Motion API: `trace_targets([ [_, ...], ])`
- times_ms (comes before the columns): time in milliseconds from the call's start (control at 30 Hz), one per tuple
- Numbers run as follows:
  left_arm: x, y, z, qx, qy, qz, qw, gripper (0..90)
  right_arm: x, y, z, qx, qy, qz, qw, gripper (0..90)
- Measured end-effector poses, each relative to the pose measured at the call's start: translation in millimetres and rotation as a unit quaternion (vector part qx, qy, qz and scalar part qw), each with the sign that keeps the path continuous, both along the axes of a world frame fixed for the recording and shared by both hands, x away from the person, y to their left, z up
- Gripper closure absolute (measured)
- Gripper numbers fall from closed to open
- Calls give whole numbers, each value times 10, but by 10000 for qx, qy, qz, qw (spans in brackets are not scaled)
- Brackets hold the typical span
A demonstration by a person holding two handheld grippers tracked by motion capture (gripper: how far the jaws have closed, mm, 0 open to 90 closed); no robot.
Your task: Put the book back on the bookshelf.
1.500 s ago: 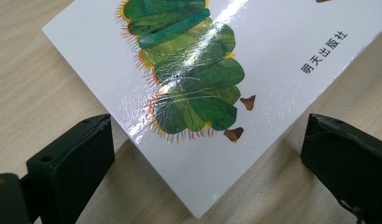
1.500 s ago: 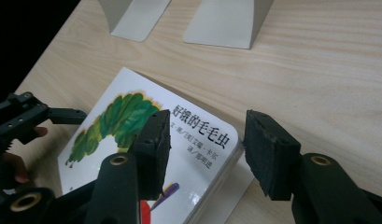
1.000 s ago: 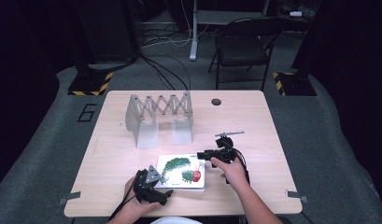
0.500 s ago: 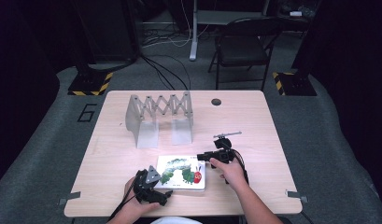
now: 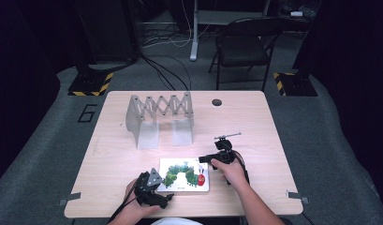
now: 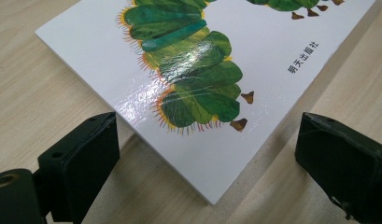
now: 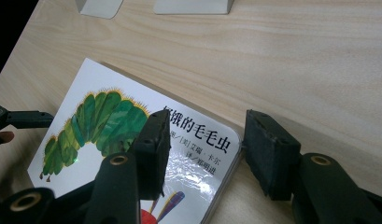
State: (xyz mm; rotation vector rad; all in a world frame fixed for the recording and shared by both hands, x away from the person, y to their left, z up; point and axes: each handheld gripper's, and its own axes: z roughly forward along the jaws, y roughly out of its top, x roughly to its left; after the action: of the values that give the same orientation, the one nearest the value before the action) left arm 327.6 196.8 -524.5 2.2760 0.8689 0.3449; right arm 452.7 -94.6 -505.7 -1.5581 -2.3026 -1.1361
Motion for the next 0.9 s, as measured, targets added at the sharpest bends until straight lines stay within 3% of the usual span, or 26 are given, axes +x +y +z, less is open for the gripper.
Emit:
trace_targets([
  [400,-4,-5,-16,-65,-71,20,10000,63,2,-4,-19,-34,22,1,10000,501],
  [533,-4,-3,-10,-52,-22,2,10000,62,-4,7,-16,-71,-68,19,10000,497],
  [800,-3,-5,-9,-39,-16,0,10000,60,-18,17,4,-83,20,-37,10000,496],
  [900,-4,-6,-9,-36,-15,-2,10000,58,-21,25,9,-127,-62,-14,9999,499],
])
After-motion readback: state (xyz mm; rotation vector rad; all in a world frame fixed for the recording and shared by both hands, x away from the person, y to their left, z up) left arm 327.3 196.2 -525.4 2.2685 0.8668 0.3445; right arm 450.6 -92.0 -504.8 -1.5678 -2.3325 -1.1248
